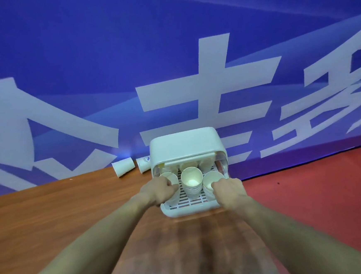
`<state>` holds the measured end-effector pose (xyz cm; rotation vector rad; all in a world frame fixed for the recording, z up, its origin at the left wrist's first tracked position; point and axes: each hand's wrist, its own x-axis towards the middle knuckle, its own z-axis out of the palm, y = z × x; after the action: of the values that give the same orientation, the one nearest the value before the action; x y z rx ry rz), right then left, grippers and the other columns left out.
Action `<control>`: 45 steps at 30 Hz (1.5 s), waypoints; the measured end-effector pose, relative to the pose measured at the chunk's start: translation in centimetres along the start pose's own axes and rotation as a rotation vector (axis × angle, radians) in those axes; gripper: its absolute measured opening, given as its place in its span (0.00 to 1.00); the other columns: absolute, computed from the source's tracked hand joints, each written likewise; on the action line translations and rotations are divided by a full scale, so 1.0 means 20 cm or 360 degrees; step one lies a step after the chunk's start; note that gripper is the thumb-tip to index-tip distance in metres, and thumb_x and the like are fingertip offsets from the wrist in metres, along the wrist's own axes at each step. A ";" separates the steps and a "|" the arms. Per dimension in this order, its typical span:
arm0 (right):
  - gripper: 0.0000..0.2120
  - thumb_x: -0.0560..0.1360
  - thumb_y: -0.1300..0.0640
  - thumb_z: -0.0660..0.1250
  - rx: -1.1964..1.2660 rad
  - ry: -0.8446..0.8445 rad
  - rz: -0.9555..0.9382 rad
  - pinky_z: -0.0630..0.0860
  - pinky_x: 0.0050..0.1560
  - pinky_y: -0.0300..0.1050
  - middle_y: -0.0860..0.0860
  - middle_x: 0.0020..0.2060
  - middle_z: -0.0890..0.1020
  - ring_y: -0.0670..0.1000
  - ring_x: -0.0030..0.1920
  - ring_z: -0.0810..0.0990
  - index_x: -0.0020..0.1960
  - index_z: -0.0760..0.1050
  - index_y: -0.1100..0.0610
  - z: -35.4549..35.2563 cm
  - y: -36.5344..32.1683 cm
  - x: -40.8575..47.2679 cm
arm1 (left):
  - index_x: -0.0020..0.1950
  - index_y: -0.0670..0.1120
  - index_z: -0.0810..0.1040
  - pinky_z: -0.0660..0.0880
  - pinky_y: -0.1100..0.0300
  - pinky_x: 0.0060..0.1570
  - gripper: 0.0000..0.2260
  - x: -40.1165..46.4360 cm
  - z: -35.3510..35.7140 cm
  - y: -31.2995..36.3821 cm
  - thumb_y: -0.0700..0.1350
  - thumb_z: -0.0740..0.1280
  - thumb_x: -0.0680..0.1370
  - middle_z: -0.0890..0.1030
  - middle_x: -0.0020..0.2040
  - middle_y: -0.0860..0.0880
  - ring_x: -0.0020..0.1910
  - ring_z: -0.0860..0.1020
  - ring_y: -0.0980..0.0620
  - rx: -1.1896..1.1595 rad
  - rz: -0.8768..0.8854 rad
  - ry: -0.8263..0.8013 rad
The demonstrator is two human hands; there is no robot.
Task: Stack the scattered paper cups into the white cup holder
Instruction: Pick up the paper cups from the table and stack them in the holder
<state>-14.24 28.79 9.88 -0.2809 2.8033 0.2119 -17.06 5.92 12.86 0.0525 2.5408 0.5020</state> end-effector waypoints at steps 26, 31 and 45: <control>0.20 0.77 0.43 0.56 0.0061 0.0633 -0.0574 0.63 0.64 0.51 0.52 0.56 0.78 0.54 0.62 0.69 0.62 0.76 0.52 -0.70 -0.73 0.18 | 0.73 0.52 0.67 0.65 0.48 0.68 0.27 -0.28 -0.51 -0.61 0.64 0.57 0.78 0.68 0.73 0.48 0.71 0.66 0.46 0.0075 -0.0291 0.0492; 0.21 0.78 0.42 0.55 0.0019 0.0453 -0.0568 0.62 0.66 0.51 0.51 0.58 0.77 0.53 0.63 0.70 0.63 0.75 0.51 -0.68 -0.94 0.31 | 0.76 0.53 0.63 0.63 0.47 0.70 0.28 -0.29 -0.52 -0.81 0.64 0.57 0.78 0.65 0.74 0.48 0.74 0.62 0.47 0.0000 -0.0344 0.0504; 0.20 0.80 0.44 0.56 0.0037 0.0103 -0.0279 0.70 0.59 0.48 0.54 0.58 0.78 0.55 0.61 0.72 0.62 0.74 0.56 -0.57 -1.18 0.67 | 0.75 0.48 0.65 0.64 0.47 0.70 0.26 0.06 -0.36 -1.23 0.60 0.57 0.81 0.64 0.75 0.47 0.73 0.64 0.45 -0.0201 -0.0370 0.0272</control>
<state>-24.87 1.57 13.56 -0.5339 2.8221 0.1315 -20.24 -19.31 8.90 -0.3417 2.6279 0.5937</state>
